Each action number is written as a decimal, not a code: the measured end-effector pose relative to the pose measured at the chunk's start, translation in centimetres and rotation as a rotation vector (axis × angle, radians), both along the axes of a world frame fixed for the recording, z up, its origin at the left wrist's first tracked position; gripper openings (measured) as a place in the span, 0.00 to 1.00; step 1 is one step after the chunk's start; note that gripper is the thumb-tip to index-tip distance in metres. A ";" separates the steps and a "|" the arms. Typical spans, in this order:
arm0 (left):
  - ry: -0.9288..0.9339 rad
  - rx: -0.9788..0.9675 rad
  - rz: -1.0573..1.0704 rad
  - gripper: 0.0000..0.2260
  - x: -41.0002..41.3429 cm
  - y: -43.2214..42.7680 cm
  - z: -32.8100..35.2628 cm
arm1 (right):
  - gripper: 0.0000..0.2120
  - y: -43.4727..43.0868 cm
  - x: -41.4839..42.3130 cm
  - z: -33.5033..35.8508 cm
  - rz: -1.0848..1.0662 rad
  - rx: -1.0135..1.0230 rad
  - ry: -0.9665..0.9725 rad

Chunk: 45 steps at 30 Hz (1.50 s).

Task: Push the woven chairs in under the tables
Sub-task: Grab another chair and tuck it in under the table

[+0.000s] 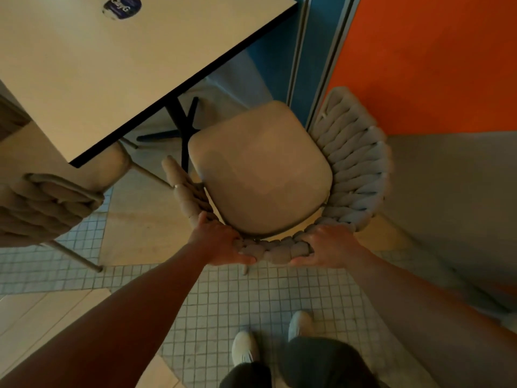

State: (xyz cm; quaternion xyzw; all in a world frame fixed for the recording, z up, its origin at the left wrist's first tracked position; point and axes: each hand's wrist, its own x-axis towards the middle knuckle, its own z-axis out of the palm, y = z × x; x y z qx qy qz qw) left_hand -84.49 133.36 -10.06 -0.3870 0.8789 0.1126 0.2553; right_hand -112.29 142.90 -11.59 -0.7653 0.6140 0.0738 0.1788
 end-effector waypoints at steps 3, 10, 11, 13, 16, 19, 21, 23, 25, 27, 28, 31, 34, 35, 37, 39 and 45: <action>0.023 0.082 -0.023 0.38 -1.3 1.3 0.3 | 0.41 -0.2 -0.7 -0.2 0.030 0.105 0.002; 0.092 0.098 0.082 0.42 -5.5 5.2 0.5 | 0.17 -1.5 -3.6 0.9 0.285 0.243 0.078; 0.094 0.092 0.113 0.45 -6.5 5.6 0.1 | 0.16 -1.8 -4.3 0.9 0.295 0.274 0.079; 0.081 0.057 0.198 0.47 -8.6 6.7 -0.5 | 0.17 -2.4 -5.9 0.7 0.325 0.292 0.085; 0.039 -0.001 0.372 0.51 -11.2 7.6 -0.9 | 0.18 -3.4 -8.8 0.4 0.438 0.234 0.078; -0.003 -0.035 0.465 0.52 -12.4 7.9 -1.0 | 0.18 -4.2 -11.2 0.3 0.541 0.169 0.087; -0.012 -0.053 0.481 0.48 -12.9 8.1 -0.6 | 0.18 -4.5 -11.9 0.6 0.583 0.158 0.072; -0.036 -0.071 0.472 0.44 -13.2 8.3 -0.1 | 0.18 -4.6 -12.1 0.9 0.608 0.178 0.055; -0.042 -0.102 0.471 0.43 -13.5 8.6 0.2 | 0.17 -4.8 -12.2 1.3 0.619 0.186 0.043; -0.026 -0.134 0.475 0.43 -13.8 8.7 0.4 | 0.17 -4.9 -12.3 1.5 0.624 0.191 0.041; -0.016 -0.143 0.478 0.43 -13.8 8.7 0.4 | 0.17 -4.9 -12.4 1.5 0.621 0.193 0.037; -0.009 -0.133 0.495 0.44 -13.8 8.7 0.2 | 0.16 -5.1 -12.4 1.8 0.626 0.185 0.040; -0.006 -0.124 0.498 0.45 -13.8 8.8 -0.1 | 0.17 -5.1 -12.4 1.7 0.649 0.184 0.053; -0.002 -0.126 0.500 0.45 -13.7 8.8 -0.2 | 0.17 -5.2 -12.5 1.8 0.657 0.178 0.059; 0.001 -0.124 0.501 0.45 -13.9 8.8 -0.5 | 0.17 -5.3 -12.7 1.8 0.662 0.165 0.070; -0.006 -0.128 0.506 0.46 -14.4 9.0 -1.0 | 0.18 -5.6 -13.2 1.8 0.665 0.161 0.087; -0.003 -0.167 0.573 0.48 -16.4 9.2 -2.1 | 0.19 -7.6 -14.7 2.7 0.696 0.197 0.142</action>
